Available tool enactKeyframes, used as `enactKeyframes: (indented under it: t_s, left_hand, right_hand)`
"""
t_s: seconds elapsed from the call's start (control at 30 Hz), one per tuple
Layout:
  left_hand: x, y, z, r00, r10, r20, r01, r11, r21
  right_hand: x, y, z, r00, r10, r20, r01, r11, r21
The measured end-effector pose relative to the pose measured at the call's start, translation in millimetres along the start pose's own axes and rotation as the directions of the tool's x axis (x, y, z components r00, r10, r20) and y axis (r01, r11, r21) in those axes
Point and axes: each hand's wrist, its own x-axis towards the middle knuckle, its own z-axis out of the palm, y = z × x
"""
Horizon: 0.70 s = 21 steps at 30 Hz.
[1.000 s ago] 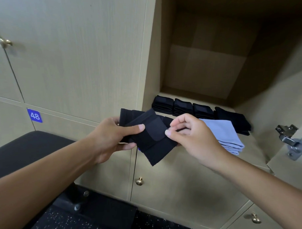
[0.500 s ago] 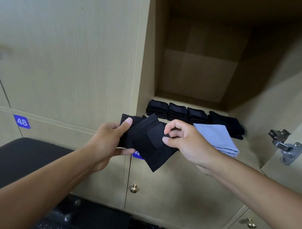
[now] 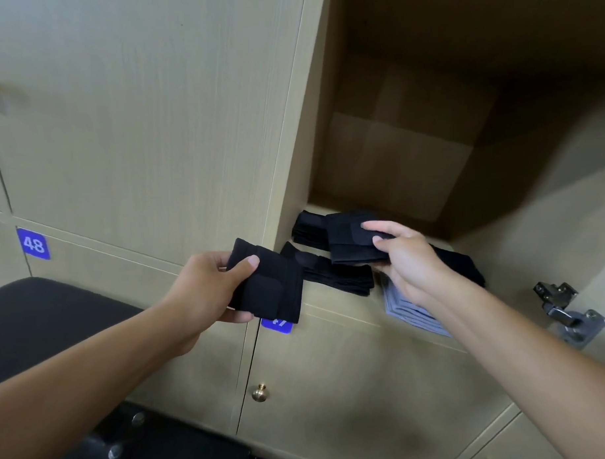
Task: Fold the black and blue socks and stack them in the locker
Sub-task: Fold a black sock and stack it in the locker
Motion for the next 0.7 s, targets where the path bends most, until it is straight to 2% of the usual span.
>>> enactKeyframes:
  t_s: [0.23,0.57,0.7]
  left_hand:
    - [3.0,-4.7,2.3,1.0,0.002,0.007,-0.003,1.0,0.028]
    - [10.2,-8.0,3.1,0.999,-0.016,0.032,0.015,1.0,0.018]
    - [12.8,-9.8,2.2,0.999,-0.019,0.035,0.018,1.0,0.02]
  right_hand:
    - [77.6,8.3,32.4,0.994,0.045,-0.102,-0.046,0.999,-0.015]
    - [132.3,8.6,50.1,0.99,0.113,-0.084,-0.114,0.993,-0.001]
    - [138.0,8.6,53.6,0.991,0.104,-0.086,-0.108,0.993,-0.045]
